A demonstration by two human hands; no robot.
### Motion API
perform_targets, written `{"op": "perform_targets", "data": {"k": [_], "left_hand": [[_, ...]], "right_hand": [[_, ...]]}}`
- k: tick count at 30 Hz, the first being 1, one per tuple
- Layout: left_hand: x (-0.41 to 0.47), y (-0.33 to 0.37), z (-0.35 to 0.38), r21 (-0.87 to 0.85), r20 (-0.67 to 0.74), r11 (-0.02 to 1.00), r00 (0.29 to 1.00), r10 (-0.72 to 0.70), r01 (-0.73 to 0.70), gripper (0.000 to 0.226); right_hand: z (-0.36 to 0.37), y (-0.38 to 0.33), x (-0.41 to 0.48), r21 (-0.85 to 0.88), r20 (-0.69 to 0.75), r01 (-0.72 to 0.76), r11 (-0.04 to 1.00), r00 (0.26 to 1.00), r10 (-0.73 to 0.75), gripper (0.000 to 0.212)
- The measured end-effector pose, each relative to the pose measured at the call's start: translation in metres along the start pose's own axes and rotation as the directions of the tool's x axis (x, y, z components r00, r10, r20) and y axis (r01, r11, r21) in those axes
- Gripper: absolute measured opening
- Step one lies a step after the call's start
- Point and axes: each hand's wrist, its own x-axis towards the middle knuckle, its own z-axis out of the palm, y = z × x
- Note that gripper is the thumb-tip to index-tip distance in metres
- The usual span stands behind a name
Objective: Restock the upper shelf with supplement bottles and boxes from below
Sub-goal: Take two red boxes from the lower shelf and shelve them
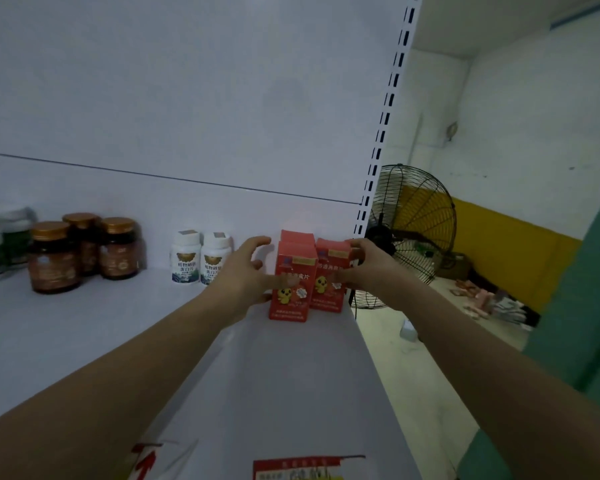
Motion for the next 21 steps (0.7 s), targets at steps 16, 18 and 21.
{"op": "perform_targets", "data": {"k": [16,18,21], "left_hand": [[0.009,-0.008,-0.003,0.540,0.142,0.820,0.981,0.132,-0.189,0.051],[0.010,-0.007,-0.003,0.553,0.142,0.813,0.982,0.124,-0.183,0.051],[0.011,-0.006,-0.003,0.580,0.138,0.797,0.985,0.107,-0.168,0.051]], "right_hand": [[0.007,0.008,0.017,-0.352,-0.078,0.113,0.929,0.986,-0.149,0.062],[0.007,0.006,0.016,-0.404,-0.064,0.134,0.905,0.983,-0.174,0.064],[0.009,0.004,0.016,-0.435,-0.066,0.132,0.891,0.982,-0.178,0.064]]}}
